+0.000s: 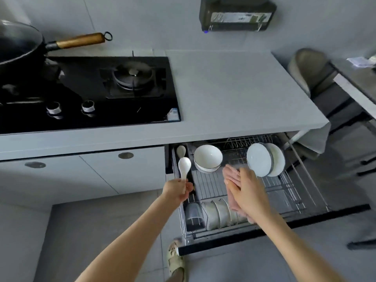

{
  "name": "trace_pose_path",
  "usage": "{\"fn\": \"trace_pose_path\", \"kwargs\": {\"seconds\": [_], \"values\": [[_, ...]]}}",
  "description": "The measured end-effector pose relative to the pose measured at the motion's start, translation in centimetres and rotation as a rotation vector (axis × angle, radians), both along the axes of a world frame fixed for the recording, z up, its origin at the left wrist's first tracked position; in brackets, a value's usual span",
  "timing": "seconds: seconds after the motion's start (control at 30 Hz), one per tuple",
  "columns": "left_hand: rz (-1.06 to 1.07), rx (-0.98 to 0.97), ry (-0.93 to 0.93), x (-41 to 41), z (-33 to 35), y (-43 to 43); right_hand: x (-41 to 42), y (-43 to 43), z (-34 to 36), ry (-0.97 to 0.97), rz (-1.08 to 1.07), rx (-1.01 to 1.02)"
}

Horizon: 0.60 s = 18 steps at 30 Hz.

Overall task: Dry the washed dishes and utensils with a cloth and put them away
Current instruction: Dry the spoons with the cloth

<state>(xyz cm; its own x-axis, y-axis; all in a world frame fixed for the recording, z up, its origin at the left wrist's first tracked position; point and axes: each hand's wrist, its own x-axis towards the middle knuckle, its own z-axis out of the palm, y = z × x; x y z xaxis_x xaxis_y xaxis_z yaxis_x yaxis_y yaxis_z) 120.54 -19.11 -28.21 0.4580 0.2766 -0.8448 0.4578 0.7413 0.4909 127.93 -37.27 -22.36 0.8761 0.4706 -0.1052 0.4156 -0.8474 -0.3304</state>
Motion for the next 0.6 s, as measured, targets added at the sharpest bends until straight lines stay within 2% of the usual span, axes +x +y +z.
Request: {"fn": "trace_pose_path", "kwargs": {"seconds": [0.27,0.6], "values": [[0.242,-0.075,0.149,9.7,-8.2,1.4,7.4,-0.3,-6.5,0.175,0.109,-0.078],[0.446,0.040,0.280,15.5,-15.3,2.8,15.3,0.6,-13.5,0.318,0.378,-0.159]]}}
